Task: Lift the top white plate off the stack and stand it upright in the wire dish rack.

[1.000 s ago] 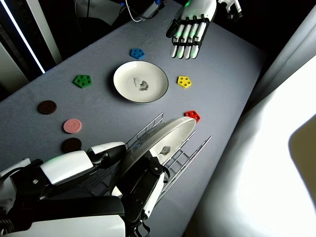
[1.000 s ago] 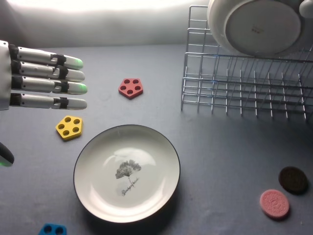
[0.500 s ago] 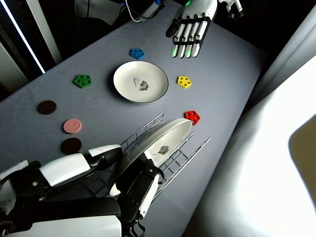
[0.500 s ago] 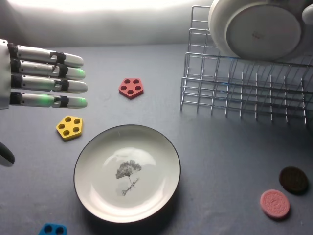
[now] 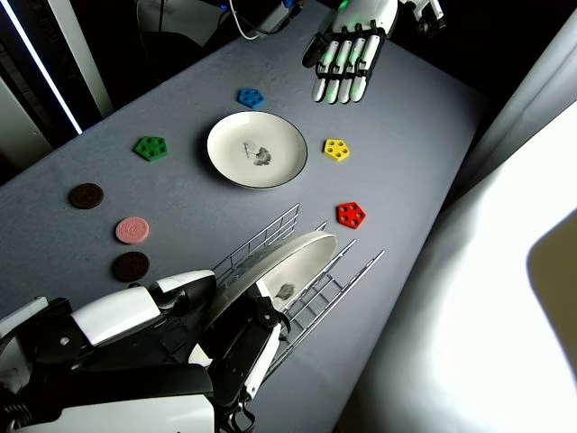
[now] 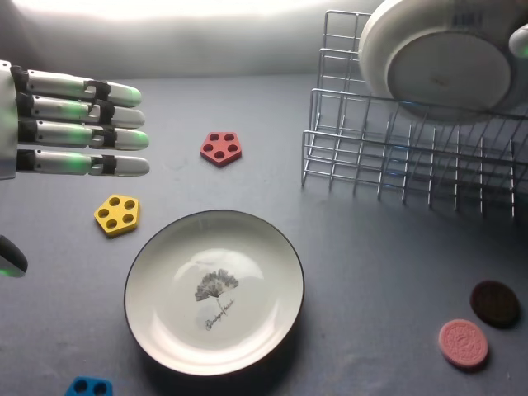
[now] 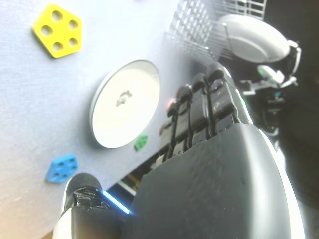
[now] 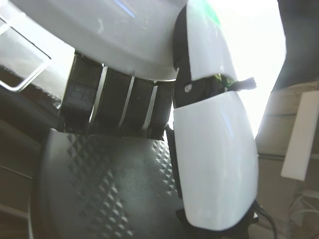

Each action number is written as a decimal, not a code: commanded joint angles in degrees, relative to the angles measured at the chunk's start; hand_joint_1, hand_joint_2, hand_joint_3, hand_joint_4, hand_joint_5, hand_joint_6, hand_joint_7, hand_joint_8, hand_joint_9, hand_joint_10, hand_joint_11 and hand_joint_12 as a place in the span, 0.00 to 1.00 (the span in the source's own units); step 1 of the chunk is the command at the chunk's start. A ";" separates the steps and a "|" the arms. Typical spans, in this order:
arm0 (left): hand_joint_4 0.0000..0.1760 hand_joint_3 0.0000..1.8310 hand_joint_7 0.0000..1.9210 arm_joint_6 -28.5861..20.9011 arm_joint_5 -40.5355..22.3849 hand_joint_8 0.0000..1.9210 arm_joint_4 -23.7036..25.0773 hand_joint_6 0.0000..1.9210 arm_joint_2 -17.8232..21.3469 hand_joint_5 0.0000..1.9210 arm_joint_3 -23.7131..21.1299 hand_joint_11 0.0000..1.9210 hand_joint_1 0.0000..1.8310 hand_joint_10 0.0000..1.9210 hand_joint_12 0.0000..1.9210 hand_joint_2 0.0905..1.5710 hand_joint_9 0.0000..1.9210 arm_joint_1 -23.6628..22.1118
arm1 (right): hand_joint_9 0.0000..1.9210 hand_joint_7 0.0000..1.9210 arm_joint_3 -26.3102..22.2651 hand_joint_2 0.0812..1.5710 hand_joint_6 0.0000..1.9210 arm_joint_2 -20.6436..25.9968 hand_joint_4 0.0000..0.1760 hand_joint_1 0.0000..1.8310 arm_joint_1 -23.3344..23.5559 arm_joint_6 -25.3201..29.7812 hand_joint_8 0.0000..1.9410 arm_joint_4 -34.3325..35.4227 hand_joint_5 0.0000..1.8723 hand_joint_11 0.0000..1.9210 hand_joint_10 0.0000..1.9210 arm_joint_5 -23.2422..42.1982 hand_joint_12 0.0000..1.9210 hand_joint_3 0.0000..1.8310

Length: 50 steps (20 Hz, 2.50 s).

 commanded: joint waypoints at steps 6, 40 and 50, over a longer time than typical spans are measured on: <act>0.00 0.00 0.03 0.58 -3.99 0.00 -5.07 0.00 0.62 0.01 -0.13 0.04 0.04 0.00 0.05 0.59 0.04 -1.23 | 0.57 0.57 1.54 0.66 0.56 0.14 0.00 0.82 0.07 1.61 0.29 4.45 0.50 0.51 0.36 7.54 0.69 0.00; 0.00 0.00 0.04 0.52 -4.27 0.00 -6.37 0.00 0.64 0.02 -0.16 0.04 0.03 0.00 0.05 0.60 0.05 -1.22 | 0.52 0.53 3.80 0.67 0.59 -1.38 0.00 0.81 -5.12 1.61 0.35 5.11 0.47 0.50 0.45 9.02 0.73 0.00; 0.00 0.00 0.03 0.49 -4.41 0.01 -6.37 0.00 0.63 0.01 -0.16 0.04 0.03 0.01 0.05 0.60 0.04 -1.22 | 0.54 0.46 4.12 0.70 0.54 -1.47 0.00 0.64 -5.29 1.61 0.21 5.41 0.51 0.58 0.01 9.23 0.16 0.00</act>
